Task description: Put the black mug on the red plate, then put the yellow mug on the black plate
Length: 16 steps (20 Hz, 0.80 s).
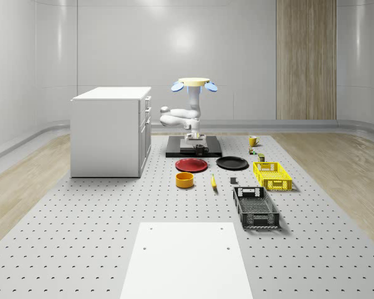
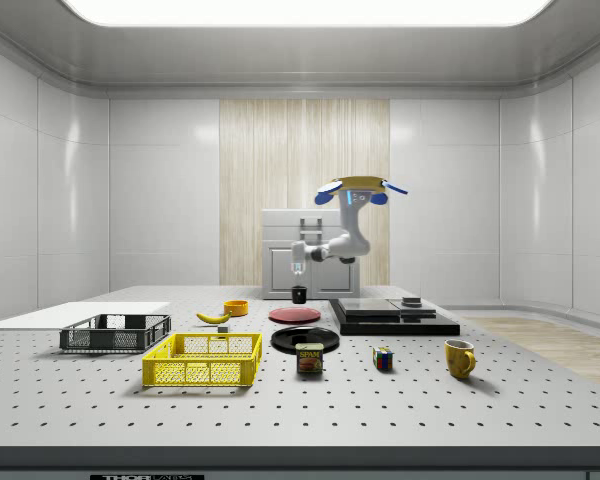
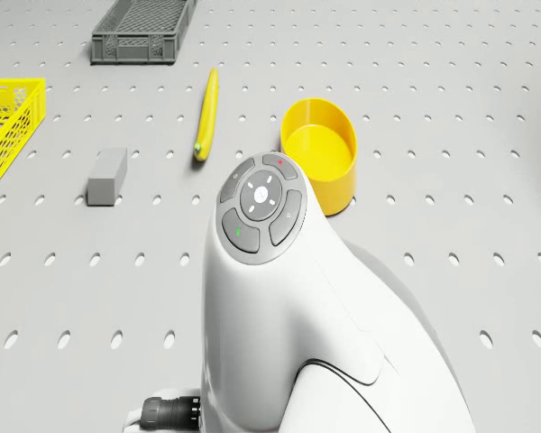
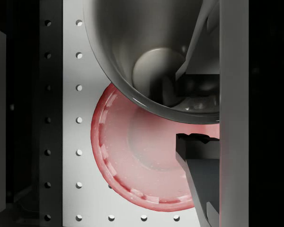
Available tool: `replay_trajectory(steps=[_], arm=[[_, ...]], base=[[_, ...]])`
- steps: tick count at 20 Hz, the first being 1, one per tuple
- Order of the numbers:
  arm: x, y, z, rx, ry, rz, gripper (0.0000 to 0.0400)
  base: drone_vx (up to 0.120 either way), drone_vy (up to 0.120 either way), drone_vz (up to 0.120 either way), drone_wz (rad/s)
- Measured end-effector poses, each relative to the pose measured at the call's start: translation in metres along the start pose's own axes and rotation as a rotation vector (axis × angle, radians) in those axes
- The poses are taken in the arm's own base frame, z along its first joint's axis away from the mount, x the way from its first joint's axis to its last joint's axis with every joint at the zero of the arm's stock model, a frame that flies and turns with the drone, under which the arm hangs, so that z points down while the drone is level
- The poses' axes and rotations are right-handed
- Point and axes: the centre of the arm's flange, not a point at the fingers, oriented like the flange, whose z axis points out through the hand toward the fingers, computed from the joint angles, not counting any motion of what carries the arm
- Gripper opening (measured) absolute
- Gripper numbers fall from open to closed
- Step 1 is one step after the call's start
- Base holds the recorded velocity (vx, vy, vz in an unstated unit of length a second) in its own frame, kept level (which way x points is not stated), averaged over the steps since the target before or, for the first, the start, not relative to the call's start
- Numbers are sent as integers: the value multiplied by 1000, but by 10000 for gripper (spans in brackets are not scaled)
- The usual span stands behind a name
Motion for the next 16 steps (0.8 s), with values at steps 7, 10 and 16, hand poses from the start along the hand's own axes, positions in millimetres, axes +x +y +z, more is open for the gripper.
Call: replay_trajectory(steps=[7, 10, 16], arm=[[13, 13, 0, 0, 0, 0, 110], [22, 22, 0, 0, 0, 0, 110], [39, 39, 8, 0, 0, 0, 110]], base=[[0, 0, 0, 0], [0, 0, 0, 0], [0, 0, 0, 0]])
